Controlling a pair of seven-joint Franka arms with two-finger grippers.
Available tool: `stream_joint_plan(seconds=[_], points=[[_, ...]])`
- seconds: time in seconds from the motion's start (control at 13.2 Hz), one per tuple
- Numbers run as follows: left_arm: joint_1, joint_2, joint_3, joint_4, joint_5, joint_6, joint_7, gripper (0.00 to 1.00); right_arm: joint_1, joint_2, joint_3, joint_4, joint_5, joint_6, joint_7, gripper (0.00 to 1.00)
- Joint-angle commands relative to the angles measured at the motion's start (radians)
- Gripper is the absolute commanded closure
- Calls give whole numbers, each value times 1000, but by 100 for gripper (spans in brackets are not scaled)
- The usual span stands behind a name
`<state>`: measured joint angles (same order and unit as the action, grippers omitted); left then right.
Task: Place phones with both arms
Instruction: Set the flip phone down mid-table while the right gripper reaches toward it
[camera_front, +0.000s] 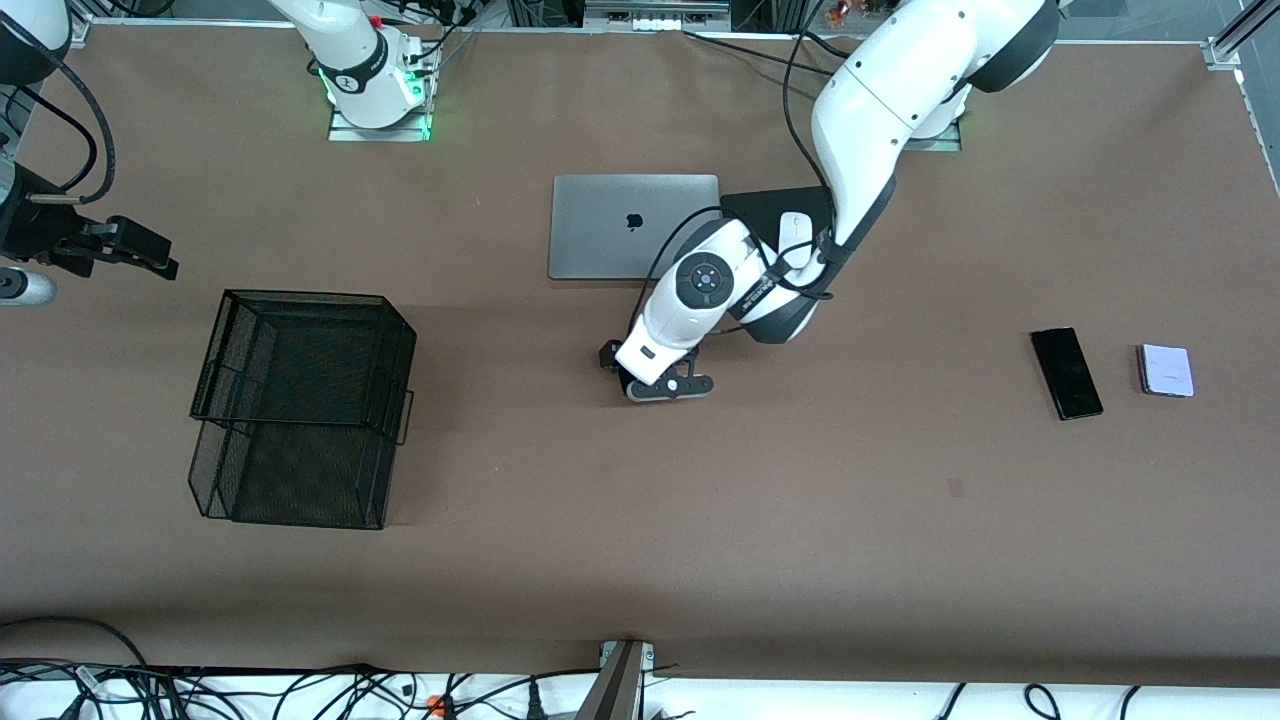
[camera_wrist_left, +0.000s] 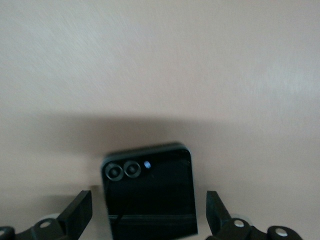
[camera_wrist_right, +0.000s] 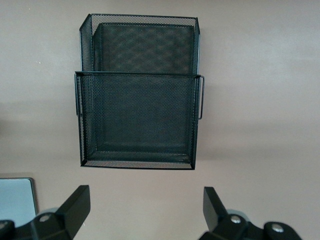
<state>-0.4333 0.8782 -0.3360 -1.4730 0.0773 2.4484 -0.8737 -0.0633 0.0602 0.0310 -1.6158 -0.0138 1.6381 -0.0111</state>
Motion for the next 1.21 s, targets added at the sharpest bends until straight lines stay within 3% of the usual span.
stream_joint_plan(seconds=[0.0, 0.15, 0.3, 0.45, 0.68, 0.76, 0.98, 1.13], points=[[60, -129, 15, -7, 9, -260, -4, 0, -10, 3, 13, -1, -2, 3, -10, 0], [137, -224, 34, -4, 71, -505, 33, 0, 8, 21, 17, -1, 2, 28, -9, 0], [250, -274, 32, -6, 165, -629, 155, 0, 86, 56, 18, -1, 3, 63, 2, 0], [403, -318, 29, -18, 176, -660, 328, 0, 202, 117, 18, 17, 9, 92, 38, 0], [585, -363, 26, -96, 179, -643, 513, 0, 409, 272, 18, 179, 8, 94, 271, 0], [646, -379, 25, -151, 179, -590, 565, 0, 477, 320, 18, 226, 9, 100, 352, 0], [835, -424, 23, -384, 194, -255, 764, 0, 688, 482, 15, 390, 3, 139, 630, 0], [936, -432, 23, -504, 194, -110, 832, 0, 773, 571, 15, 471, 5, 198, 724, 0]])
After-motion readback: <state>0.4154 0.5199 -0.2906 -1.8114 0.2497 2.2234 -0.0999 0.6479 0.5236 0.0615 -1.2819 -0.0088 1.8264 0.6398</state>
